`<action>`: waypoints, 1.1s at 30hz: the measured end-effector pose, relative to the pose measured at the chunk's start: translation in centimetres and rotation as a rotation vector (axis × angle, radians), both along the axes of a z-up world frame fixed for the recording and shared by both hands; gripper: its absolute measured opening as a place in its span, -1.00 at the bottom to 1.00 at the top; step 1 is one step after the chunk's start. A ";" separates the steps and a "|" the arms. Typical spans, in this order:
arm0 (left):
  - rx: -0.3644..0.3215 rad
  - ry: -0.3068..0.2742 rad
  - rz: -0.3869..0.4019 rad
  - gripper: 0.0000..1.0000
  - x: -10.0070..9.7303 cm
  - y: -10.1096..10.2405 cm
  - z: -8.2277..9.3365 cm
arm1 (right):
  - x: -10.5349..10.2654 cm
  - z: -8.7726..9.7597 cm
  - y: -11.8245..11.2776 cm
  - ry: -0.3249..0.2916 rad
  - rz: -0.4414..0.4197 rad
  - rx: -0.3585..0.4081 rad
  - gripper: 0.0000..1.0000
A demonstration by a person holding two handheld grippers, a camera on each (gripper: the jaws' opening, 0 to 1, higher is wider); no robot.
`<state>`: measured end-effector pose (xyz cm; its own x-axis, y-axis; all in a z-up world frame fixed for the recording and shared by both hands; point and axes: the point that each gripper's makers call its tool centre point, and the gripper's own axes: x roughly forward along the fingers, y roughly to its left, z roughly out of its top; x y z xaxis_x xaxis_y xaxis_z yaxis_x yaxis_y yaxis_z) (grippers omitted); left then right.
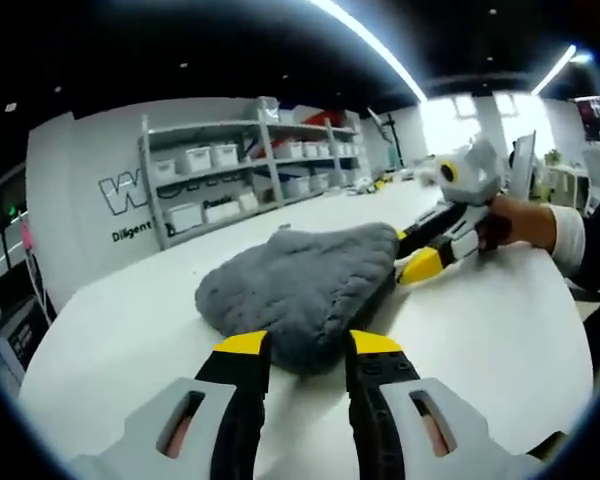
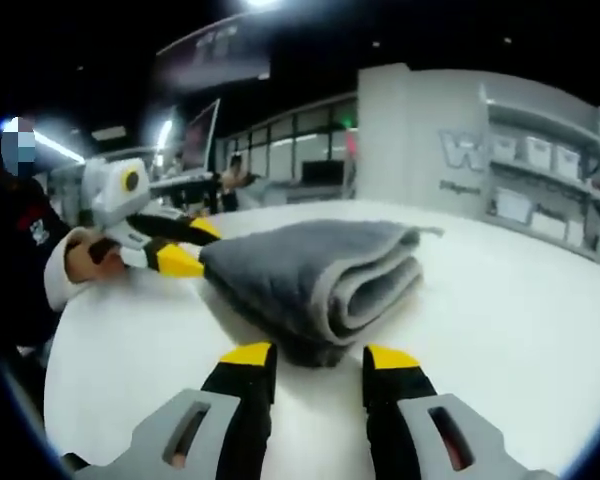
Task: Open the folded towel by lifting each exposed corner and separating the folded layers until the towel lies flat within the target outline without major curled edges
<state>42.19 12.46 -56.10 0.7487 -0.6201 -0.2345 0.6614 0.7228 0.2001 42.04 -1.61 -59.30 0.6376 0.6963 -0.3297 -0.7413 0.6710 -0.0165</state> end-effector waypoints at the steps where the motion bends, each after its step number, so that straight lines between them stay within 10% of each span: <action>1: -0.002 -0.002 0.002 -0.45 0.0 0.0 0.1 | 0.1 -0.3 0.0 0.009 -0.002 -0.009 -0.35; 8: 0.073 -0.007 0.038 -0.62 -0.1 -0.1 -0.9 | 0.2 -0.3 0.1 0.024 -0.011 -0.006 -0.60; 33: 0.024 0.015 0.026 -0.66 -1.1 -0.9 -1.0 | -0.1 -0.2 0.0 -0.005 -0.005 -0.030 -0.91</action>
